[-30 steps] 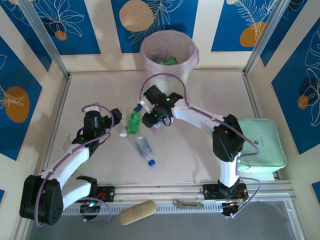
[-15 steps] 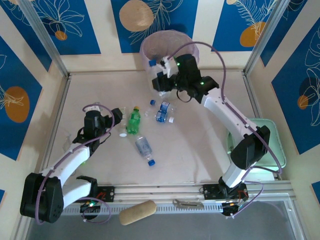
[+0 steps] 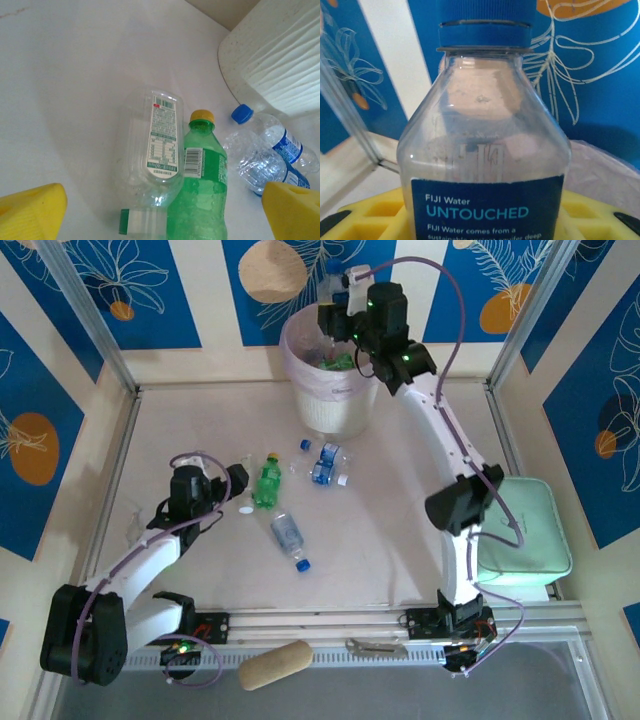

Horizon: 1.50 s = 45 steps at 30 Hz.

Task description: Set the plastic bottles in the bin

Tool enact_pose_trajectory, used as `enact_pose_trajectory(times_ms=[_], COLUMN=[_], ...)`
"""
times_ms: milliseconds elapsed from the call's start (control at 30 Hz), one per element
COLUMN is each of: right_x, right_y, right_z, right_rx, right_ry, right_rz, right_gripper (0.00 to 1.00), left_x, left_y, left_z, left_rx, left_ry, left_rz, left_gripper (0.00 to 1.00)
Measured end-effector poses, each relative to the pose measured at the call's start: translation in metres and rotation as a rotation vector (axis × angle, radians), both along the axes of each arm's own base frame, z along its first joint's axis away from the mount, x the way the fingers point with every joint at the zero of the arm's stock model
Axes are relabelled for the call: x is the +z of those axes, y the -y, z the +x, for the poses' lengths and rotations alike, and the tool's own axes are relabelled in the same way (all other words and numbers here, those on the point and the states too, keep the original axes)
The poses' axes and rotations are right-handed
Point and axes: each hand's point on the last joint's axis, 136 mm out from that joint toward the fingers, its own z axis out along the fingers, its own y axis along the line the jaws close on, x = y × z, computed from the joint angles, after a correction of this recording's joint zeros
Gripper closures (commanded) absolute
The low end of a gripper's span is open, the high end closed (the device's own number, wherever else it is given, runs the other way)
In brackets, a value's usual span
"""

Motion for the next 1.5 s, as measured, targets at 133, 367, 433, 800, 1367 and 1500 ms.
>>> enact_pose_trajectory(times_ms=[133, 367, 433, 800, 1367, 1500], right_x=[-0.025, -0.089, -0.100, -0.094, -0.064, -0.106], right_y=[0.000, 0.004, 0.005, 0.008, -0.017, -0.006], right_z=[0.033, 0.051, 0.053, 0.051, -0.118, -0.143], right_rx=[-0.036, -0.057, -0.058, -0.054, 0.168, 0.164], right_ry=[-0.015, -0.143, -0.167, -0.186, -0.210, -0.286], right_rz=[-0.042, -0.121, -0.131, -0.078, -0.041, -0.021], right_gripper=[0.49, 0.47, 0.45, 0.10, 0.01, 0.01], left_x=[-0.002, -0.002, -0.002, -0.004, 0.003, 0.003], left_y=[0.001, 0.003, 0.003, 0.003, 0.020, 0.026], left_z=[-0.002, -0.002, -0.002, -0.005, 0.016, 0.028], left_rx=[-0.009, -0.015, -0.017, -0.020, -0.115, -0.155], left_ry=[-0.006, -0.006, -0.007, -0.018, -0.061, -0.088], left_rz=[-0.004, -0.008, -0.009, -0.008, 0.024, 0.052], left_gripper=[0.00, 0.00, 0.00, 0.00, 0.00, 0.01])
